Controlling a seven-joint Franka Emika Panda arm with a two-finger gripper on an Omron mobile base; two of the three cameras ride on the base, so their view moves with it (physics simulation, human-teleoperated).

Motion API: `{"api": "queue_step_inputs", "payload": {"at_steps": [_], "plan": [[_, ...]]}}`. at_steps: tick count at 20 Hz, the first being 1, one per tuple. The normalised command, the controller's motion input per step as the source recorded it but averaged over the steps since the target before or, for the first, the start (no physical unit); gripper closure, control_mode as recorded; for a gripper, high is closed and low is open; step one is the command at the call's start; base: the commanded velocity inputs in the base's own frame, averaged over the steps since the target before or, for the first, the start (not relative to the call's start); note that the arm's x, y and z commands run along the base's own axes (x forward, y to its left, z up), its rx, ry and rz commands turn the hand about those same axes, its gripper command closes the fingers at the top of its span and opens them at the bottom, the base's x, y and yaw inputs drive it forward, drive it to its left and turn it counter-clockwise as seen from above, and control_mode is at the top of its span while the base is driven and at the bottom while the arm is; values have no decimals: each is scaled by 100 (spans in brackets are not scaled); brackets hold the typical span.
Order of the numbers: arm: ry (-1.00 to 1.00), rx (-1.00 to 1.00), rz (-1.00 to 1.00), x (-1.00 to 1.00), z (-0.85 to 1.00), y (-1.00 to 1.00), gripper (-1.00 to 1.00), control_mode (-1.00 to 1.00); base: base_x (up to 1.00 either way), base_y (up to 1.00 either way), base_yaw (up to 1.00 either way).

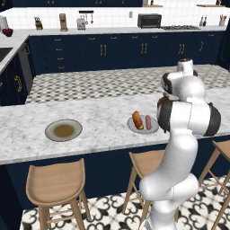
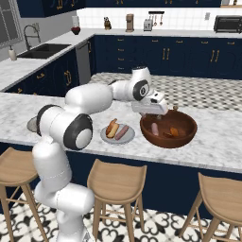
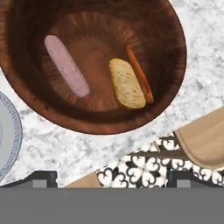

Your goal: Place one bun and one sausage from the bowl on each plate.

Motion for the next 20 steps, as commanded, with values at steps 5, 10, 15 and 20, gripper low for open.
{"api": "queue_step_inputs", "payload": {"at_steps": [5, 10, 15, 20], "plan": [[16, 0, 0, 0, -38, -69, -100, -100, 0, 0, 0], [3, 4, 2, 1, -35, -28, -100, -100, 0, 0, 0], [0, 4, 4, 34, -36, -25, -100, -100, 0, 0, 0], [0, 0, 6, 39, -40, -6, -100, -100, 0, 0, 0]]}}
